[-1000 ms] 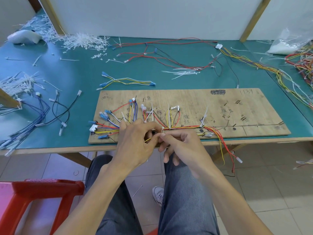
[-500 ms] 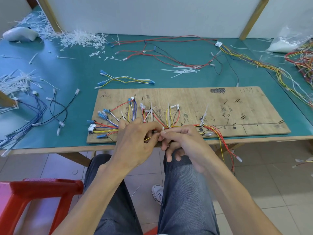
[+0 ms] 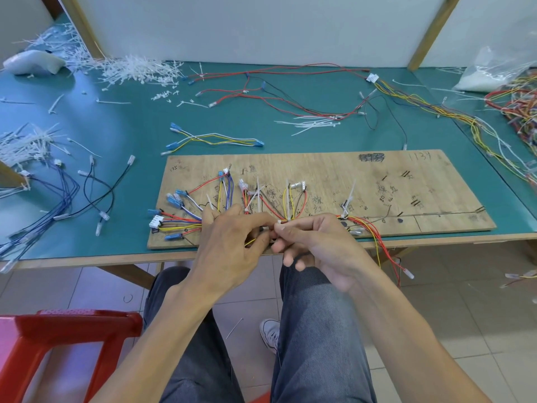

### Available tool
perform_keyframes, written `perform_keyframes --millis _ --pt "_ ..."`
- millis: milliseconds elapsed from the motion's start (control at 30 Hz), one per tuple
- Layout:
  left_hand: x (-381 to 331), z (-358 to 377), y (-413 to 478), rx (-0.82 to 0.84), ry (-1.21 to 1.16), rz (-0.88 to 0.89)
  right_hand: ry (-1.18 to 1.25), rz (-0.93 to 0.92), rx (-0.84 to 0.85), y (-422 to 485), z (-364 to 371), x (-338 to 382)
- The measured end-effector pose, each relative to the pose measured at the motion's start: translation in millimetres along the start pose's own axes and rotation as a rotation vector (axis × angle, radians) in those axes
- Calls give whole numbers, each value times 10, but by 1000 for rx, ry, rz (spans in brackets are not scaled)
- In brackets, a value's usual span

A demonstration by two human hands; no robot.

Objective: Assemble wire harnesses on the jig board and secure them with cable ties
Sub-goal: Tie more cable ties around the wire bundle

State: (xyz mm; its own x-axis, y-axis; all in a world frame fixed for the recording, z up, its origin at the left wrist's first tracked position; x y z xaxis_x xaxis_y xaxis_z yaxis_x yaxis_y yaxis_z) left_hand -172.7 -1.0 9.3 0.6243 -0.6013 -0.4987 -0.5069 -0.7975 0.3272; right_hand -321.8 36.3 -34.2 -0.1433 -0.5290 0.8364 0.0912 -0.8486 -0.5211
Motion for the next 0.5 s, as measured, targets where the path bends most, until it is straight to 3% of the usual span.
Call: perform_keyframes --millis 200,367,500 --pt "-4 -6 -2 -11 -23 0 75 2 -62 -22 -37 -40" --pt "-6 -6 -4 -6 -10 -1 71 -156 -233 -83 -71 -28" --pt "-7 -12 -10 -17 -13 4 76 -202 -275 -97 -56 -22"
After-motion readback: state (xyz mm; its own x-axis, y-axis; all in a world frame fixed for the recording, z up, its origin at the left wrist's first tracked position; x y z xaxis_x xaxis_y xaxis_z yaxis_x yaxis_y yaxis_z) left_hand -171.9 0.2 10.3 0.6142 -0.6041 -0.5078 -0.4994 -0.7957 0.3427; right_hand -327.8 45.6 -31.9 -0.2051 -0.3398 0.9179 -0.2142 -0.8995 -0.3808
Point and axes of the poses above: each hand's wrist, its own y-axis towards the middle knuckle, its own z-axis out of the palm, x = y × z, the point moved 8 cm from there along y, towards the middle knuckle, and after that the axes turned 7 degrees about z, right-handed, at the moved point
